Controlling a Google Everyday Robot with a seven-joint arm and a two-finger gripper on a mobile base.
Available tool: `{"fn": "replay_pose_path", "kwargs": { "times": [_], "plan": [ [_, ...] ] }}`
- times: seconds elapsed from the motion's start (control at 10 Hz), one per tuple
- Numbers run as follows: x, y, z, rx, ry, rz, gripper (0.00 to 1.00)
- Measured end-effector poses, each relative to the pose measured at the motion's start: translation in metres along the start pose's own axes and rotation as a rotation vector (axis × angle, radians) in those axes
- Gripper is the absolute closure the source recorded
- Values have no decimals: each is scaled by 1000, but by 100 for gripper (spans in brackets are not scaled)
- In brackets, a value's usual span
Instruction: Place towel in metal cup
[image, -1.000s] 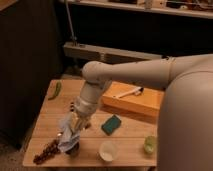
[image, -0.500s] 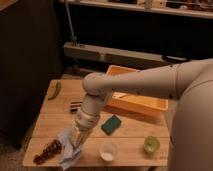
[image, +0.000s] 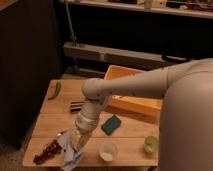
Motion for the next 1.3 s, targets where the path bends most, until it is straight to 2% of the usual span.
{"fn": "replay_pose_path", "kwargs": {
  "times": [0.3,0.8,1.0,1.3],
  "plan": [
    [-9,-4,10,-26,22,-21,100],
    [-29,-6,23,-39,50,-75,100],
    [-38,-5,25,-32,53,-97,100],
    [-44,-8,20,8,46,-120,100]
  ]
}}
